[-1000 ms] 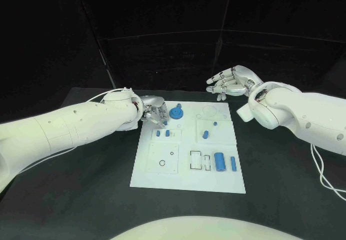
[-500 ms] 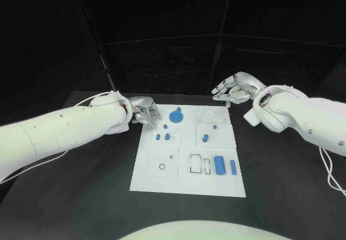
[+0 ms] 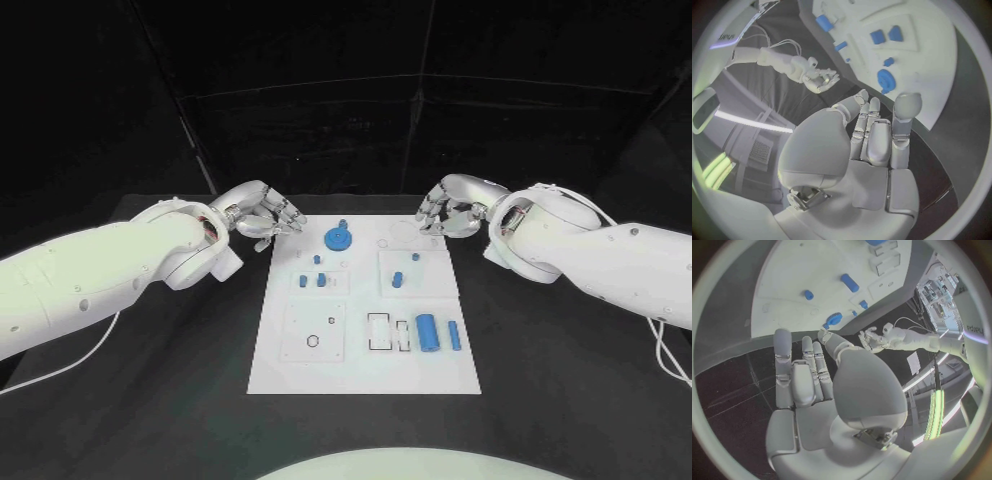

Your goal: Assemble the parts on the task board

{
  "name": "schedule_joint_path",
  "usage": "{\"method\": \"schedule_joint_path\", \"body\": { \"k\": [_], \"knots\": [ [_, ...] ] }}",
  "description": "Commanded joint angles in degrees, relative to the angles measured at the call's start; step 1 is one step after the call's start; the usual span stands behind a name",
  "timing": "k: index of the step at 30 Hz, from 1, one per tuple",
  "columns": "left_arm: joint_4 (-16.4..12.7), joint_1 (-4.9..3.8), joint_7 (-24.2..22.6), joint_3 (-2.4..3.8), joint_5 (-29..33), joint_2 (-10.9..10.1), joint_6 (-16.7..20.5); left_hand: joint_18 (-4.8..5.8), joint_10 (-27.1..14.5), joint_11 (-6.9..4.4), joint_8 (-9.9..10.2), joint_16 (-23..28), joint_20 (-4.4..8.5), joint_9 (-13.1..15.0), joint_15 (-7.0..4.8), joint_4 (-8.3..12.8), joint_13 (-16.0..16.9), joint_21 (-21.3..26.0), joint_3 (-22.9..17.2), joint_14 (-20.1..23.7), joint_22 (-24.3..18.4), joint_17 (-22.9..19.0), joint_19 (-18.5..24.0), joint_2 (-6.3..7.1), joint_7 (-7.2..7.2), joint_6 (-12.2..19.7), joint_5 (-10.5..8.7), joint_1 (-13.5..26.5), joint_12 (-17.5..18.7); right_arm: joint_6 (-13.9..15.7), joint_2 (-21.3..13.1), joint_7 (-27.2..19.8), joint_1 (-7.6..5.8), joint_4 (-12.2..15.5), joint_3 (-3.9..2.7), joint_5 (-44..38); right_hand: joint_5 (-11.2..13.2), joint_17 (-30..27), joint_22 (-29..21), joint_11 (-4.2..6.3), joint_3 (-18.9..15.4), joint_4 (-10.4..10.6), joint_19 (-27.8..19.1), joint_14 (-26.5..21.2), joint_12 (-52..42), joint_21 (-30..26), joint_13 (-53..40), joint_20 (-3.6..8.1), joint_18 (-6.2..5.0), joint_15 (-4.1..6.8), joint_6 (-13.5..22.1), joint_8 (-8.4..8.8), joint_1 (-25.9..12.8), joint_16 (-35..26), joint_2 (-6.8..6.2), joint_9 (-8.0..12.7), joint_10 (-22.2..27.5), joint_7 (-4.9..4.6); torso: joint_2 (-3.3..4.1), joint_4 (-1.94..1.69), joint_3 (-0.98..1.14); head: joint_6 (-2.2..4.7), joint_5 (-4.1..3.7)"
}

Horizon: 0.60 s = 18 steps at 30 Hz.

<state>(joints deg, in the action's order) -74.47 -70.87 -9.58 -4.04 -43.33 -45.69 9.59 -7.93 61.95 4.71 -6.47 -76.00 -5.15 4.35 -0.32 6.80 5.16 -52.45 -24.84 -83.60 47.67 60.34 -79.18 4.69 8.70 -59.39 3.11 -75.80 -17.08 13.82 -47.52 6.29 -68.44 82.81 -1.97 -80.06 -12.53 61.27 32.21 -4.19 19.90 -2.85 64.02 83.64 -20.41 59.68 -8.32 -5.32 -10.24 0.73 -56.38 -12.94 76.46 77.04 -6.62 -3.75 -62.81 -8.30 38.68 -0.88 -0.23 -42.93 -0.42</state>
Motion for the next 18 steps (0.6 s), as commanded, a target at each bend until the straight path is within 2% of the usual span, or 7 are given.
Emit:
{"method": "schedule_joint_path", "body": {
  "k": [1,3,5,8,10,13,18],
  "knots": [
    [-1.7,0.13,-9.5,0.02,19.8,-0.6,1.5,-0.66,0.0,0.03,-0.4,0.8,-0.05,-0.1,-0.01,-0.2,0.1,1.2,-0.3,0.7,-1.2,-1.5,0.6,-0.01,0.05,-0.3,-0.16,0.6,-0.4,-1.2,0.1,2.4,0.81,0.2,0.01,-11.5,0.0,0.2,0.2,0.08,0.1,0.3,0.4,1.6,0.4,0.4,0.3,-0.06,0.27,-0.13,0.2,0.38,-0.2,0.3,-0.47,0.0,0.9,0.24,-0.1,-0.03,-0.06,0.31,-0.59],
    [-2.5,0.23,-10.7,0.02,22.7,-0.8,1.3,-0.89,-0.1,0.06,-0.5,1.6,-0.1,-0.1,0.04,-0.2,0.1,2.5,-0.4,1.3,-2.4,-2.8,1.3,-0.05,0.07,-0.4,-0.15,0.7,-0.6,-1.3,0.3,2.4,1.35,0.0,0.02,-12.6,0.0,0.5,0.3,-0.02,0.2,0.3,0.4,1.7,0.7,0.5,0.4,-0.08,0.29,-0.18,0.5,0.69,-0.2,0.4,-0.62,0.1,1.2,0.14,-0.06,-0.03,-0.01,0.79,-0.67],
    [-3.2,0.34,-11.6,0.01,25.1,-1.0,1.0,-1.3,-0.5,0.14,-0.6,2.8,-0.18,-0.2,0.13,-0.1,0.2,4.8,-0.5,2.3,-4.7,-5.0,2.5,-0.04,0.13,-0.4,-0.15,0.8,-0.8,-1.5,0.7,2.2,1.85,-0.2,0.03,-13.4,0.0,0.7,0.4,-0.53,0.4,0.1,0.4,1.7,1.2,0.6,0.9,-0.26,0.35,-0.5,1.3,1.61,-0.2,0.6,-0.89,0.1,1.8,-0.47,-0.04,0.0,0.03,0.76,-0.67],
    [-3.8,0.47,-12.3,0.0,26.8,-1.2,0.7,-1.48,-0.6,0.18,-0.6,3.4,-0.23,-0.2,0.18,-0.1,0.2,5.9,-0.6,2.8,-5.7,-6.0,3.0,-0.03,0.17,-0.5,-0.15,1.0,-0.9,-2.2,1.0,2.0,2.35,-0.3,0.03,-14.0,0.0,1.1,0.5,-1.04,0.7,-0.2,0.4,1.7,1.7,0.8,1.4,-0.57,0.4,-0.9,2.1,2.51,0.1,0.8,-1.22,0.1,2.4,-1.16,-0.02,-0.04,0.09,0.68,-0.6],
    [-4.2,0.53,-12.7,-0.01,27.6,-1.3,0.5,-1.7,-0.8,0.22,-0.7,4.0,-0.29,-0.3,0.23,-0.1,0.2,7.1,-0.6,3.3,-6.9,-7.1,3.6,-0.02,0.19,-0.4,-0.15,1.1,-1.1,-2.8,1.2,1.9,2.64,-0.3,0.04,-14.2,0.2,1.1,0.6,-1.41,0.8,-0.3,0.4,1.7,2.1,0.9,1.8,-0.82,0.41,-1.19,2.5,3.06,0.0,0.8,-1.52,0.1,2.8,-1.59,-0.05,-0.09,0.04,0.58,-0.65],
    [-4.7,0.59,-13.3,-0.01,28.2,-1.5,0.0,-1.79,-0.9,0.24,-0.7,4.4,-0.32,-0.3,0.25,0.0,0.2,7.7,-0.6,3.7,-7.4,-7.6,4.0,0.09,0.21,-0.4,-0.15,1.0,-1.2,-4.1,1.4,1.9,3.0,-0.2,0.06,-14.4,0.8,1.3,0.8,-1.72,0.7,-0.4,0.4,1.7,2.6,1.0,2.3,-1.13,0.41,-1.51,2.7,3.62,-0.2,0.9,-1.83,0.1,3.2,-1.91,-0.02,-0.04,-0.07,0.35,-0.71],
    [-5.2,0.64,-14.1,-0.02,28.6,-1.7,-0.3,-1.85,-1.1,0.3,-0.6,4.6,-0.36,-0.4,0.29,0.2,0.3,8.1,-0.6,3.9,-7.7,-7.9,4.3,0.3,0.29,-0.2,-0.16,1.0,-1.3,-5.3,1.7,2.0,3.43,-0.2,0.08,-14.7,1.7,1.5,1.0,-1.88,0.6,-0.3,0.4,1.7,2.9,1.2,2.7,-1.35,0.41,-1.68,2.8,4.0,-0.4,1.1,-1.9,0.0,3.6,-2.01,-0.05,-0.02,-0.03,0.11,-0.72]
  ]
}}
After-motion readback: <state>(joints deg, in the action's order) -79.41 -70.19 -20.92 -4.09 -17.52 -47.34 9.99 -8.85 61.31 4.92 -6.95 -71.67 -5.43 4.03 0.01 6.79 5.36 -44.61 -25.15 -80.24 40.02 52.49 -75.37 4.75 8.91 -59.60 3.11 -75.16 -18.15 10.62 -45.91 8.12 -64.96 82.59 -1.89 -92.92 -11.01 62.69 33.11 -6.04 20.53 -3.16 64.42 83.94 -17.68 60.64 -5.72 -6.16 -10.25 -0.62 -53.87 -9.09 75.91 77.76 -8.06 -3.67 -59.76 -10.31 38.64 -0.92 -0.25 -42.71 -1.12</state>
